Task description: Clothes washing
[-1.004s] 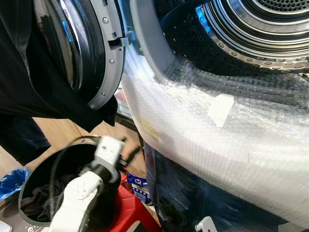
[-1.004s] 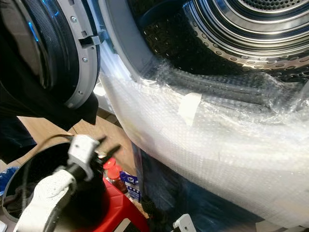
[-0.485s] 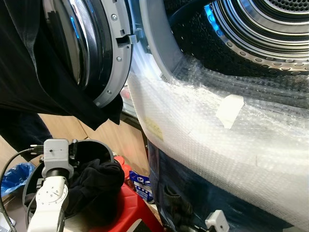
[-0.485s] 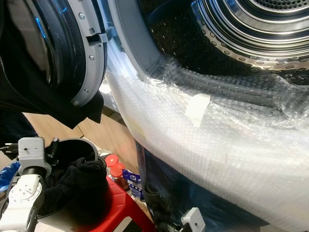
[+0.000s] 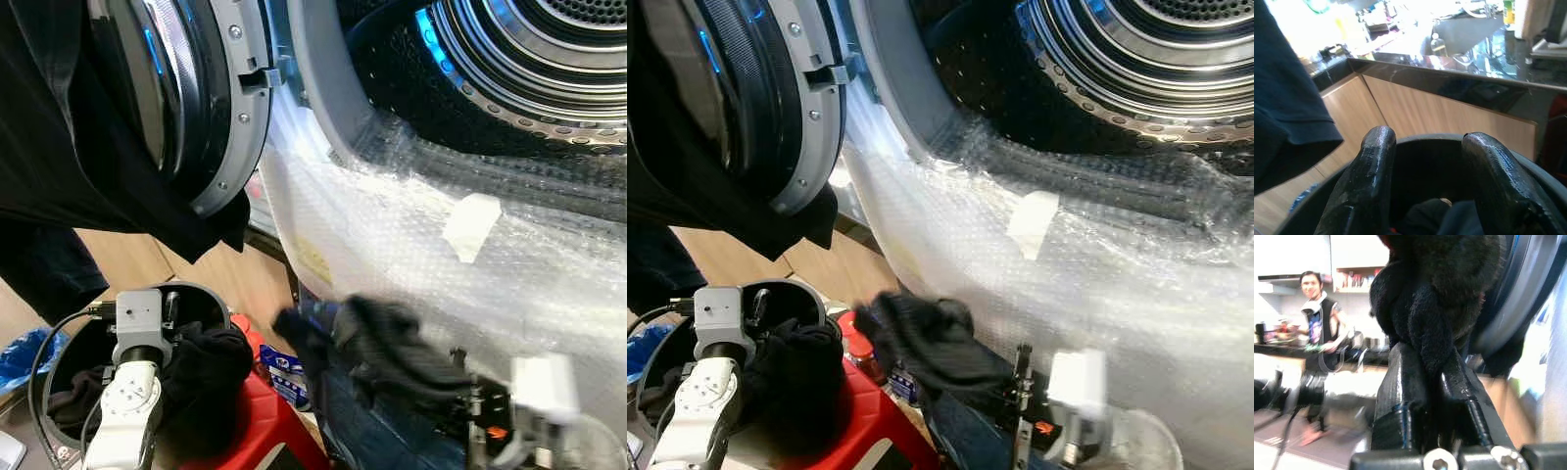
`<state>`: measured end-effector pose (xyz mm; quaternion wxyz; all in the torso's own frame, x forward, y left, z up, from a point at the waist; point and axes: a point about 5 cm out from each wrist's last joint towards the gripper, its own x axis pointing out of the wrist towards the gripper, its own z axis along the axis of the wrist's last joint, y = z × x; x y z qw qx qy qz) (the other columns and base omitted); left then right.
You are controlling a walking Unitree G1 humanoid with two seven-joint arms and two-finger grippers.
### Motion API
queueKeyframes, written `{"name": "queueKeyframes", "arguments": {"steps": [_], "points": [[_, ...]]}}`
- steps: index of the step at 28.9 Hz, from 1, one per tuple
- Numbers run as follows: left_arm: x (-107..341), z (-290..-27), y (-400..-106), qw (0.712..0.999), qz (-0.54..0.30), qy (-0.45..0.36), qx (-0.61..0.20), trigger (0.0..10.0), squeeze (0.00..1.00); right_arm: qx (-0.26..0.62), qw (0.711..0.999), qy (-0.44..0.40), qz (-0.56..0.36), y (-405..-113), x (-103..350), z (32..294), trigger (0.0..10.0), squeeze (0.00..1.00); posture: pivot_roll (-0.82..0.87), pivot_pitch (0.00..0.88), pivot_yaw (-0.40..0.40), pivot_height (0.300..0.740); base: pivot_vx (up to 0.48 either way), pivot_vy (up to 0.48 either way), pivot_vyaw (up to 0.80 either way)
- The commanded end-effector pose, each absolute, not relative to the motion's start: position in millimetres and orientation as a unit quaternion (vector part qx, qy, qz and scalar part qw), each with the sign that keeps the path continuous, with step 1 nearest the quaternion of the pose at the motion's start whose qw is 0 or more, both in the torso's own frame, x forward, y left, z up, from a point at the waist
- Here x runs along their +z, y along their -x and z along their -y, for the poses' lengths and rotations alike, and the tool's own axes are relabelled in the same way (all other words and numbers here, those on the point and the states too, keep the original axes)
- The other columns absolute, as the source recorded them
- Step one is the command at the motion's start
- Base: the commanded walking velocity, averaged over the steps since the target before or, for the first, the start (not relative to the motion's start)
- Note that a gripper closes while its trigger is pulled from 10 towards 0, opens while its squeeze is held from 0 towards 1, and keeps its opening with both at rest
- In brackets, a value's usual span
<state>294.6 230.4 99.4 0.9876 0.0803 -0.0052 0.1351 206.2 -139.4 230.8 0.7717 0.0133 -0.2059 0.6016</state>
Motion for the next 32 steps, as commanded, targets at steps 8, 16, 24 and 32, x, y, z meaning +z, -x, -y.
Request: {"name": "queueKeyframes", "arguments": {"steps": [8, 16, 24, 32], "points": [[91, -227, -295, 0.989, -0.003, -0.076, 0.127, 10.0, 0.00, 0.571, 0.734, -0.064, 0.363, -224, 321, 126, 0.0, 0.00, 0.03, 0.056, 0.143, 0.740, 0.000, 0.000, 0.00], [87, -224, -294, 0.990, -0.006, -0.074, 0.118, 10.0, 0.00, 0.472, 0.782, -0.040, 0.405, -272, 372, 129, 0.0, 0.00, 0.02, 0.047, 0.144, 0.740, 0.000, 0.000, 0.00], [87, -220, -296, 0.991, -0.001, -0.067, 0.113, 10.0, 0.00, 0.435, 0.802, -0.029, 0.409, -304, 411, 129, 0.0, 0.00, 0.02, 0.034, 0.134, 0.740, 0.000, 0.000, 0.00], [84, -215, -295, 0.993, -0.006, -0.062, 0.101, 10.0, 0.00, 0.375, 0.833, -0.031, 0.405, -332, 452, 139, 0.0, 0.00, 0.02, 0.033, 0.131, 0.740, 0.000, 0.000, 0.00]]}}
